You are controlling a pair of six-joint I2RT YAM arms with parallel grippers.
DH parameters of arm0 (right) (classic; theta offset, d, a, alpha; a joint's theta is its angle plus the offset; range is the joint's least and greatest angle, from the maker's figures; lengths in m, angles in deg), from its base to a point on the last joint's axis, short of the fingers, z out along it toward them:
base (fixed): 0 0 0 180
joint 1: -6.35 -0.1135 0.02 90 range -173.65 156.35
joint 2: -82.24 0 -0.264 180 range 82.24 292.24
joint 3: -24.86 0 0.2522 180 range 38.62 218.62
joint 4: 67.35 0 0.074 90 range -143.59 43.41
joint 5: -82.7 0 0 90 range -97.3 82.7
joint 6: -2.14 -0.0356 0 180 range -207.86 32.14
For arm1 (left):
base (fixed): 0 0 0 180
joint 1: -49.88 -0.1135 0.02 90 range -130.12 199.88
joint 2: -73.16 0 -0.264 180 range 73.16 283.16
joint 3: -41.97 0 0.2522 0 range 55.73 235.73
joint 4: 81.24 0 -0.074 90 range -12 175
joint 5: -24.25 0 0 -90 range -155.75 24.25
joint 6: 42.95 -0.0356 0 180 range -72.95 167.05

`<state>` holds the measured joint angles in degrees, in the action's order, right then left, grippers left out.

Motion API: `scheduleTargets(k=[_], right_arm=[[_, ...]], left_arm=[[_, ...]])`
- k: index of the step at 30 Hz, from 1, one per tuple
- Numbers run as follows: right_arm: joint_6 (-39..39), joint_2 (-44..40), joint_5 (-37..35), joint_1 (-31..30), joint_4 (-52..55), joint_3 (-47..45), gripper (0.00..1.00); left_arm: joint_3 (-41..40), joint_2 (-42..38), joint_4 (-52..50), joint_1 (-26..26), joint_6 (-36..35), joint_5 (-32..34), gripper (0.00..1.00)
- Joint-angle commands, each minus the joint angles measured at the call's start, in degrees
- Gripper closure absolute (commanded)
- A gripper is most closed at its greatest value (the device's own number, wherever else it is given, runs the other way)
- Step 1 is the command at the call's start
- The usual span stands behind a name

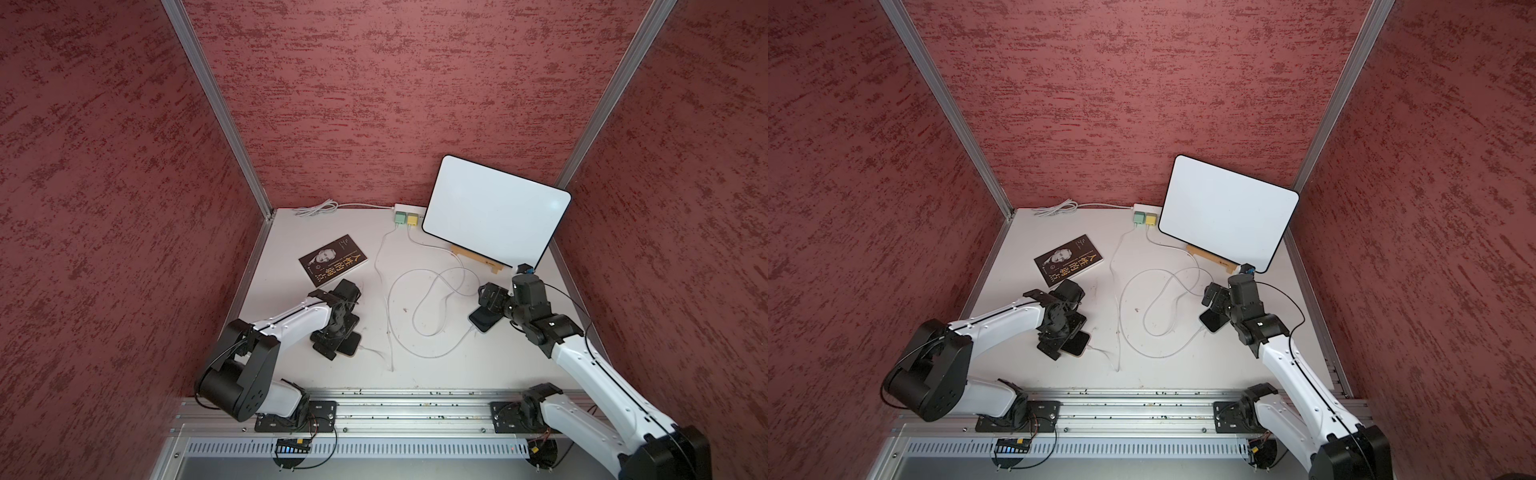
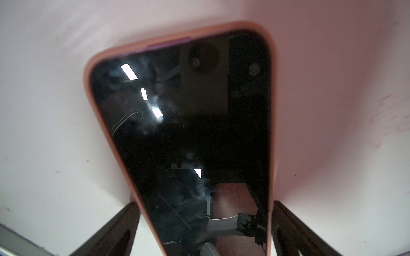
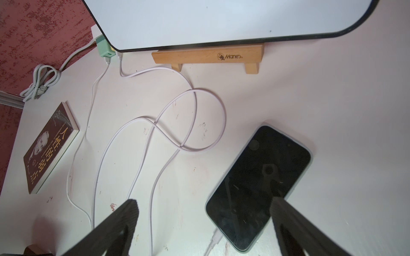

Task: Unplug the charging cable from the phone
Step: Pick up the phone at the center of the board.

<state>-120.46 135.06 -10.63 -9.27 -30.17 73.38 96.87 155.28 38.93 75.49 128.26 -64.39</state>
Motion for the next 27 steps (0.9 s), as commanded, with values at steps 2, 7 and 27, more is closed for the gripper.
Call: scheduleTargets(k=[2, 7, 27], right_arm=[[-0.5, -1.2, -2.0, -0.5, 0.3, -0.9, 0.01], [-1.1, -1.5, -2.1, -0.5, 0.3, -1.3, 0.01], [-2.6, -1.3, -1.1, -0.5, -0.8, -2.4, 0.01]], left_arm=[[-1.6, 1.3, 4.5, -0.5, 0.0, -0.4, 0.11], [-1.6, 1.5, 6.0, -0.8, -1.4, -0.4, 0.20], [5.7, 1.5, 1.4, -0.1, -9.8, 6.3, 0.31]])
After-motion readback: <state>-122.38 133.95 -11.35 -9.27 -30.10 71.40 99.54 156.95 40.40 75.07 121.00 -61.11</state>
